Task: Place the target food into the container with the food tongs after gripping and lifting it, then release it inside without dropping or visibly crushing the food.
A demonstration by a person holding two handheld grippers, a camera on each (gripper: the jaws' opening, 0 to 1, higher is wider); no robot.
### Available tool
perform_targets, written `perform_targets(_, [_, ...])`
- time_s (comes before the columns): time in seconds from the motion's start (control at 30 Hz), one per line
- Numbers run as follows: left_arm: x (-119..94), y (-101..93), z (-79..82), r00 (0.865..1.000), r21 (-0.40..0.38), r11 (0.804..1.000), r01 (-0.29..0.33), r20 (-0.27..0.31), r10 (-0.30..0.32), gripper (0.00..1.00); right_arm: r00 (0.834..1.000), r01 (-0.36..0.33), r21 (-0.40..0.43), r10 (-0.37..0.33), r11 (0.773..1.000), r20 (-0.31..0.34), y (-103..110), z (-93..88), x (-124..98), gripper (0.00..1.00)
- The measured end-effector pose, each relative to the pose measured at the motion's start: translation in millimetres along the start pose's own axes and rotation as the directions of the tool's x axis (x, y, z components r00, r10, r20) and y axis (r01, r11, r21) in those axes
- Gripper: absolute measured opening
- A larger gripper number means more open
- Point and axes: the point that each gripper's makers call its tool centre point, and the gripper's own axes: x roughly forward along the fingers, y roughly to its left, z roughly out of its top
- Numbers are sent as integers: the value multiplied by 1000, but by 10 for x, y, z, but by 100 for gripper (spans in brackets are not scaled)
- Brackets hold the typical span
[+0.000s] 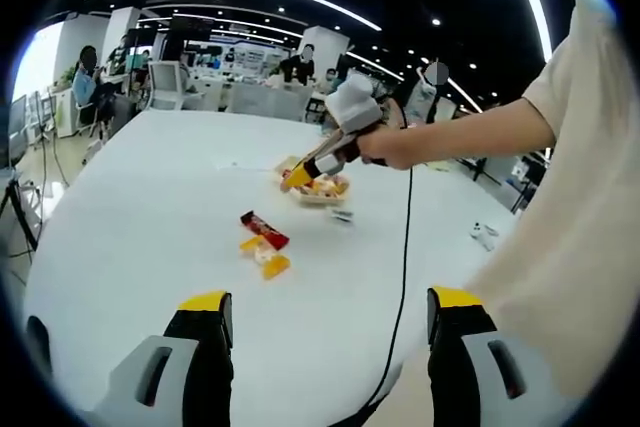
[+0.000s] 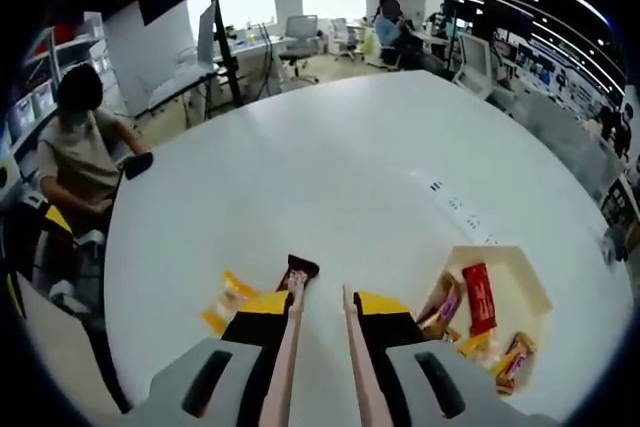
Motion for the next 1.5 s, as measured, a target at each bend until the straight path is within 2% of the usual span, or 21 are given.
perform_targets(0.57, [-60,81,-26,1000,-5,1000,-6,-1,6,79,1000,-20,6,20,1000,-18,161,-7,132,24])
perform_targets(1.5, [-123,114,-111,1000,-28,999,-25,-5,25,79,996,-55,23,57,998,-71,385,-135,344,25])
